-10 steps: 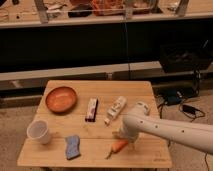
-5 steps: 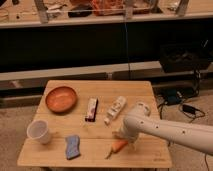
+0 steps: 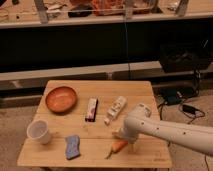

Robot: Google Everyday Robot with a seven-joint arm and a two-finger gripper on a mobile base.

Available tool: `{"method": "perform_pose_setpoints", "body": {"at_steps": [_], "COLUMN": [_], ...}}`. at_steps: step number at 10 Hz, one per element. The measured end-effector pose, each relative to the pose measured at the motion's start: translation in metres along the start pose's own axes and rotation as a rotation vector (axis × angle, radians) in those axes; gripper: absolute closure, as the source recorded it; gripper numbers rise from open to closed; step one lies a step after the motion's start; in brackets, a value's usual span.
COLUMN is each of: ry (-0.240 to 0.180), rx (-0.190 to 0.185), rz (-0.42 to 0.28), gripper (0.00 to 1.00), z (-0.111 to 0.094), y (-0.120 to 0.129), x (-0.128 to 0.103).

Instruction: Drag the pepper across the table

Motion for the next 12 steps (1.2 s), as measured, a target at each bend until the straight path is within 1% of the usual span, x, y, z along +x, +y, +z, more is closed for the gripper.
{"method": "perform_pose_setpoints", "body": {"at_steps": [5, 7, 8, 9, 10, 12], "ry": [-0.006, -0.010, -0.011, -0.013, -0.015, -0.017], "rx": [0.006, 0.010, 0.010, 0.011, 0.012, 0.015], "rz": [-0.001, -0.002, -0.002, -0.004, -0.005, -0.006], "gripper": [0.20, 0.22, 0.24, 0.29, 0.31, 0.42], "z": [0.0013, 0.0021, 0.0023, 0.0025, 0.0030, 0.0032], "y": [-0.0001, 0.0007, 0.0007, 0.0002, -0.0004, -0.0007], "x": [-0.0036, -0.0054, -0.0061, -0.0071, -0.0080, -0.0091]}}
